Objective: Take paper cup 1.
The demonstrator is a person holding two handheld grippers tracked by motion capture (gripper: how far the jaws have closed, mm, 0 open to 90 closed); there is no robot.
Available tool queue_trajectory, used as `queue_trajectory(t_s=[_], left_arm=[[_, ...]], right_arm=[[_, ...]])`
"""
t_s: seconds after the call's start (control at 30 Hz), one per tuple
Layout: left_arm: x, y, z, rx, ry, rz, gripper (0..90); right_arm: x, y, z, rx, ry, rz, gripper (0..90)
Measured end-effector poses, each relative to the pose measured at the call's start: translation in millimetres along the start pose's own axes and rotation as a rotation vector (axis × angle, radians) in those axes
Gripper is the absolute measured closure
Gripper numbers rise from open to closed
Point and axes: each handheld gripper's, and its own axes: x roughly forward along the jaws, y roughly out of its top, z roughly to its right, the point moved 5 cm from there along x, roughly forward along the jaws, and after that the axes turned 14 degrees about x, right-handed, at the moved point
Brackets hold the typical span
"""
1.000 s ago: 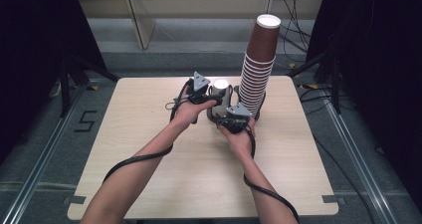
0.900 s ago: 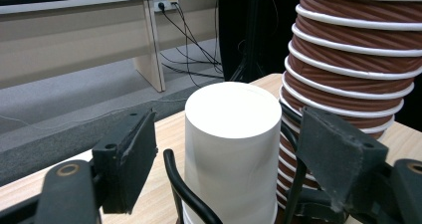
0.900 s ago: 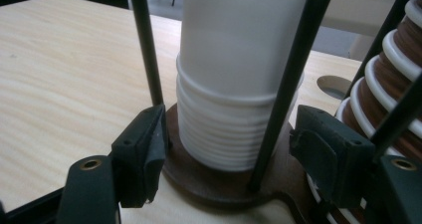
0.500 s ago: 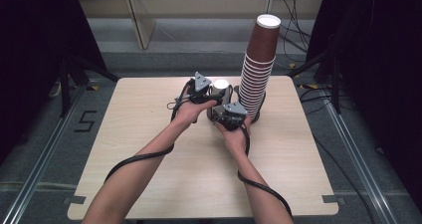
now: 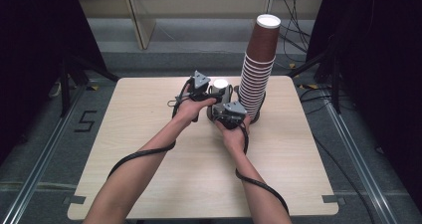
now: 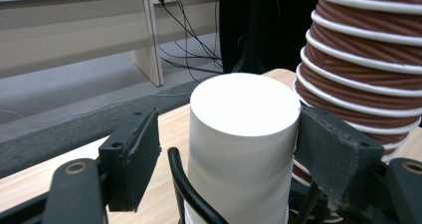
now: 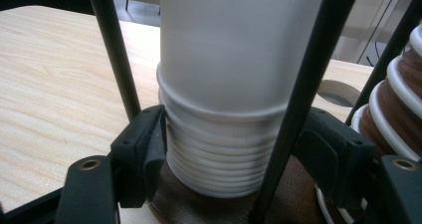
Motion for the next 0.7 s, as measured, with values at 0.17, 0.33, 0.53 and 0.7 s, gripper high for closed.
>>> queue_trajectory(t_s=[0.17, 0.33, 0.53, 0.7], left_arm=[[4.3, 0.0, 1.4, 0.011, -0.010, 0.002, 25.8], [9.7, 0.1, 4.0, 0.013, -0.023, 0.002, 27.9], [17.5, 0.3, 6.2, -0.003, -0.033, -0.002, 31.6], [21.4, -0.3, 6.0, -0.004, -0.032, -0.006, 32.3]], right_arm=[[1.4, 0.7, 0.9, -0.005, 0.000, 0.020, 31.3], [1.5, 0.7, 0.5, 0.001, 0.013, 0.020, 31.5], [1.4, 0.7, 0.9, -0.001, 0.012, 0.023, 31.7], [1.3, 0.8, 1.1, -0.002, 0.011, 0.024, 32.0]])
